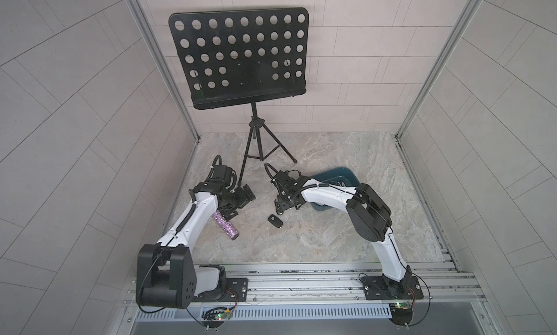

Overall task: Place the car key into the storage box
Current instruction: Pick up the car key from the center of the board.

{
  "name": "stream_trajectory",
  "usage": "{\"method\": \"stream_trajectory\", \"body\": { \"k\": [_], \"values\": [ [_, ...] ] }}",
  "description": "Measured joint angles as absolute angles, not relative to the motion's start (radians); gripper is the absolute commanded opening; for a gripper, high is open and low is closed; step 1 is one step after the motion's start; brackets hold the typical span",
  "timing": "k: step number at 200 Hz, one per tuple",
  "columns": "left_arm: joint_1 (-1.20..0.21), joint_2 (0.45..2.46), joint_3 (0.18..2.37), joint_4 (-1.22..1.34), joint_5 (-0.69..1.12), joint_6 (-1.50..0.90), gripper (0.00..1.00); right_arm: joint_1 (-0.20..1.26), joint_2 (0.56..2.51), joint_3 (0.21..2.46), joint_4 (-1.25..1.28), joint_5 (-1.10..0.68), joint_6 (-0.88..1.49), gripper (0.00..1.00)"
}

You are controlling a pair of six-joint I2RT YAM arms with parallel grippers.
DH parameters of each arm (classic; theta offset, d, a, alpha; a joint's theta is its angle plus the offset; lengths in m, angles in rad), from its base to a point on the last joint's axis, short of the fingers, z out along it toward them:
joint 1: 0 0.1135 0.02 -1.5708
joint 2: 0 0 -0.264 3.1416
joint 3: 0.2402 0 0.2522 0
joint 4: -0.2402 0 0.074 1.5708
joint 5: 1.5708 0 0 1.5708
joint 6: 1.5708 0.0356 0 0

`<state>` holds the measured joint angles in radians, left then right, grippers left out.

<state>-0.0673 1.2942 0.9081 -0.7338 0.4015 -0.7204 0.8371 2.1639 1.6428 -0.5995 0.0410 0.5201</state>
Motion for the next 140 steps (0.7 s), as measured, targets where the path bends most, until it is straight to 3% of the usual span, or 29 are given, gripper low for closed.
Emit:
{"method": "stream_trajectory", "body": {
  "k": [98, 140],
  "values": [
    [-0.065, 1.295, 0.908, -0.734, 0.401, -0.72, 1.0, 0.838, 2.181, 1.645, -0.598, 0.047, 0.505, 0.48],
    [-0.064, 1.296, 0.908, -0.734, 0.401, -0.72, 1.0, 0.84, 2.184, 1.65, -0.596, 0.049, 0.493, 0.35]
  ]
}}
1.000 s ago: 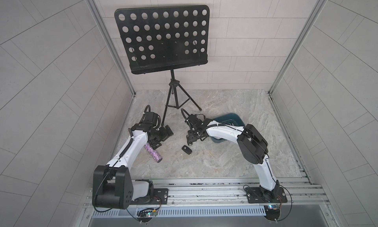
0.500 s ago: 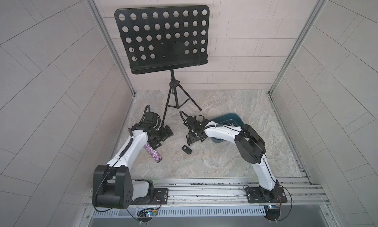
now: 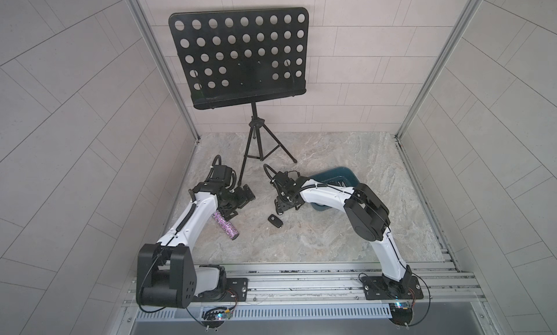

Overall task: Place the car key into the storage box
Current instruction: Pick up the car key from the center of the board.

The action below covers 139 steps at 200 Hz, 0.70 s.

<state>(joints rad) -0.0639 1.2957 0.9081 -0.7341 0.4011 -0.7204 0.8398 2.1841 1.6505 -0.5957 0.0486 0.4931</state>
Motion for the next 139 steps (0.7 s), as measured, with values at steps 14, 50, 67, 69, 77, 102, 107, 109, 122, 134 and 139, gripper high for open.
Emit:
{"method": "stream_trajectory", "body": {
  "k": [14, 50, 67, 69, 77, 102, 107, 109, 122, 134, 139],
  "values": [
    [-0.064, 1.296, 0.908, -0.734, 0.401, -0.721, 1.0, 0.841, 2.185, 1.651, -0.595, 0.051, 0.487, 0.32],
    [-0.064, 1.298, 0.908, -0.734, 0.401, -0.721, 1.0, 0.841, 2.185, 1.651, -0.595, 0.052, 0.474, 0.25],
    [-0.064, 1.3, 0.908, -0.735, 0.401, -0.721, 1.0, 0.841, 2.185, 1.651, -0.595, 0.052, 0.469, 0.24],
    [-0.064, 1.3, 0.908, -0.735, 0.401, -0.721, 1.0, 0.841, 2.185, 1.651, -0.595, 0.052, 0.468, 0.24],
    [-0.064, 1.301, 0.908, -0.735, 0.401, -0.721, 1.0, 0.841, 2.184, 1.651, -0.595, 0.051, 0.467, 0.24],
    [-0.064, 1.305, 0.908, -0.734, 0.403, -0.722, 1.0, 0.841, 2.182, 1.651, -0.595, 0.044, 0.46, 0.24],
    [-0.064, 1.306, 0.908, -0.734, 0.405, -0.722, 1.0, 0.841, 2.181, 1.651, -0.595, 0.039, 0.459, 0.24],
    [-0.064, 1.307, 0.908, -0.734, 0.405, -0.722, 1.0, 0.841, 2.181, 1.651, -0.596, 0.037, 0.458, 0.24],
    [-0.064, 1.312, 0.908, -0.733, 0.408, -0.725, 1.0, 0.841, 2.179, 1.651, -0.596, 0.025, 0.454, 0.23],
    [-0.064, 1.314, 0.908, -0.733, 0.411, -0.733, 1.0, 0.841, 2.171, 1.651, -0.597, 0.013, 0.451, 0.23],
    [-0.064, 1.314, 0.908, -0.733, 0.412, -0.736, 1.0, 0.84, 2.165, 1.649, -0.596, 0.007, 0.45, 0.22]
  ]
}}
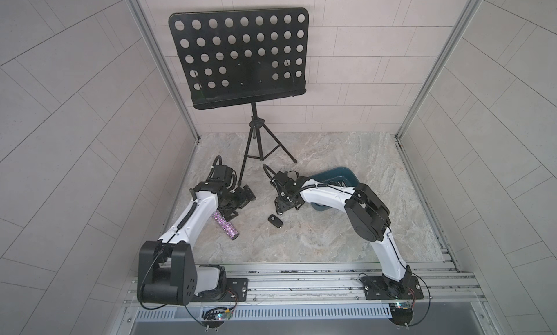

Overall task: Place the car key into the storage box
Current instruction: Pick up the car key from the center of the board.

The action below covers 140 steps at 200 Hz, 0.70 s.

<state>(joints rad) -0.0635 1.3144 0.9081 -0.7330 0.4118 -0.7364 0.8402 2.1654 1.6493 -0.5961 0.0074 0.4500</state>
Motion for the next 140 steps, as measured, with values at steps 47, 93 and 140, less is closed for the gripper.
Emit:
{"method": "stream_trajectory", "body": {
  "k": [47, 93, 140],
  "values": [
    [-0.064, 1.33, 0.908, -0.729, 0.419, -0.771, 0.99, 0.824, 2.041, 1.596, -0.573, -0.042, 0.448, 0.21],
    [-0.097, 1.397, 0.92, -0.722, 0.403, -0.82, 0.99, 0.757, 1.917, 1.514, -0.546, -0.1, 0.435, 0.22],
    [-0.204, 1.493, 1.015, -0.699, 0.371, -0.872, 0.99, 0.628, 1.831, 1.481, -0.565, -0.147, 0.377, 0.22]
  ]
}}
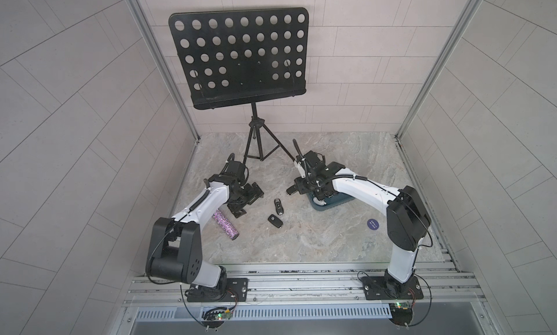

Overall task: Place the car key into the storage box
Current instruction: Pick up the car key from the center of the board, then place the car key in the storage box.

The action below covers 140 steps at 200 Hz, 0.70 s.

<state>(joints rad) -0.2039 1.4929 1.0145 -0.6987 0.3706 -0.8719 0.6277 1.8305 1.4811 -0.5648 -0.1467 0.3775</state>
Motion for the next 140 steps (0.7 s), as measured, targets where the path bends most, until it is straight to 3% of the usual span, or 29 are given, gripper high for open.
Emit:
{"method": "stream_trajectory", "body": {
  "k": [90, 140],
  "values": [
    [-0.363, 1.687, 1.229, -0.661, 0.339, -0.883, 1.0, 0.332, 1.773, 1.462, -0.67, -0.158, 0.242, 0.22],
    [-0.369, 1.691, 1.242, -0.659, 0.328, -0.884, 1.0, 0.285, 1.785, 1.445, -0.683, -0.134, 0.205, 0.23]
  ]
}}
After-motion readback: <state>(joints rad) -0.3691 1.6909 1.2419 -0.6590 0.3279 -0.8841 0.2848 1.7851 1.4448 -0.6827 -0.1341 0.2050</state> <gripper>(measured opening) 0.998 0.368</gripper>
